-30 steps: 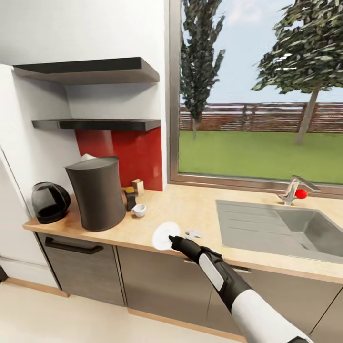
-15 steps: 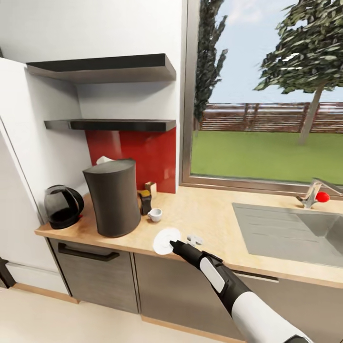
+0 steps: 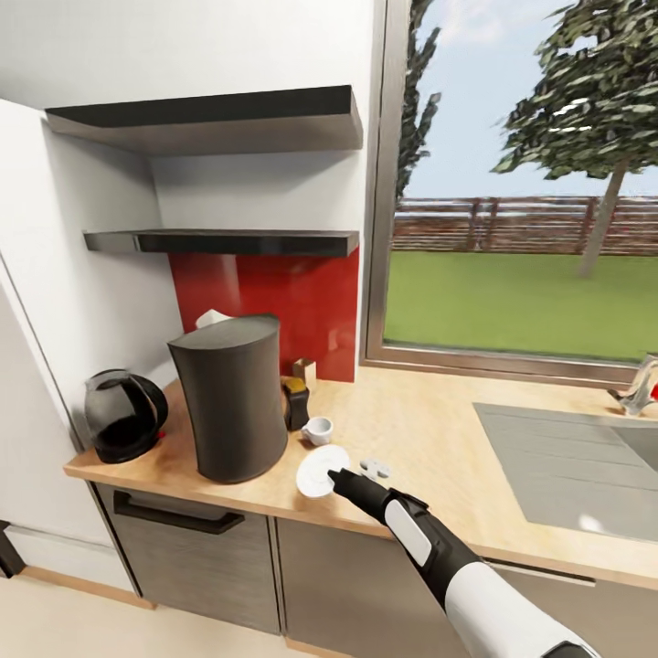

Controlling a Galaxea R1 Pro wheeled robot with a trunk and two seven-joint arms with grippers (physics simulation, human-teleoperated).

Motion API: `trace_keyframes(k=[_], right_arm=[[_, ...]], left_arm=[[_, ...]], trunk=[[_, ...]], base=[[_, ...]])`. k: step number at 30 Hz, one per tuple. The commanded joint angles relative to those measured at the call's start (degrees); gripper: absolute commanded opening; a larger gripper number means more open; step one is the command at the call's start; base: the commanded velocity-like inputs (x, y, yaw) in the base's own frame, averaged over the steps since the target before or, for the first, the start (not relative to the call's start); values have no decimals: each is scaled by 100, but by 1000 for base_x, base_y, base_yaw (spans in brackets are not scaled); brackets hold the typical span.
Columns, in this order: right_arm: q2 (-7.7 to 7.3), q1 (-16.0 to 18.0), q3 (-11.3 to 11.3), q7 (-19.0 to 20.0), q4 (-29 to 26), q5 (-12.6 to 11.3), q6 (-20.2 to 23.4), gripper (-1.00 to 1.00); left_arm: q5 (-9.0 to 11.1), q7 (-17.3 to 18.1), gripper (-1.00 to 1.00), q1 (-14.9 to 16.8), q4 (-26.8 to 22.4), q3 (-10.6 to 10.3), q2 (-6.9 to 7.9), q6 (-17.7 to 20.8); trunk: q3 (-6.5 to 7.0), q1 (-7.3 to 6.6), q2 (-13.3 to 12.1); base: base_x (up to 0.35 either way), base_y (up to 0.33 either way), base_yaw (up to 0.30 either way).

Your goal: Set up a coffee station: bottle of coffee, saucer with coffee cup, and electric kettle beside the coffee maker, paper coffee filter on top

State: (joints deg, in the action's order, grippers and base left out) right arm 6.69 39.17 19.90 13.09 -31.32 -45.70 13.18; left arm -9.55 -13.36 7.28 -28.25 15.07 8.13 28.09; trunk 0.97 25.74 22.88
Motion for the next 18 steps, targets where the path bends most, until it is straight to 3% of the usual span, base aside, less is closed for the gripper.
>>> trace_keyframes(k=[1,18], right_arm=[[-1,1,6,0,6,-37,18,-100],[15,3,5,-8,377,-44,18,-100]], left_arm=[[-61,17,100,1,-5,22,-4,29],[-56,17,100,1,26,22,5,30]], trunk=[[-2,4,4],[-2,4,4]], base=[[183,149,0],[13,62,0]])
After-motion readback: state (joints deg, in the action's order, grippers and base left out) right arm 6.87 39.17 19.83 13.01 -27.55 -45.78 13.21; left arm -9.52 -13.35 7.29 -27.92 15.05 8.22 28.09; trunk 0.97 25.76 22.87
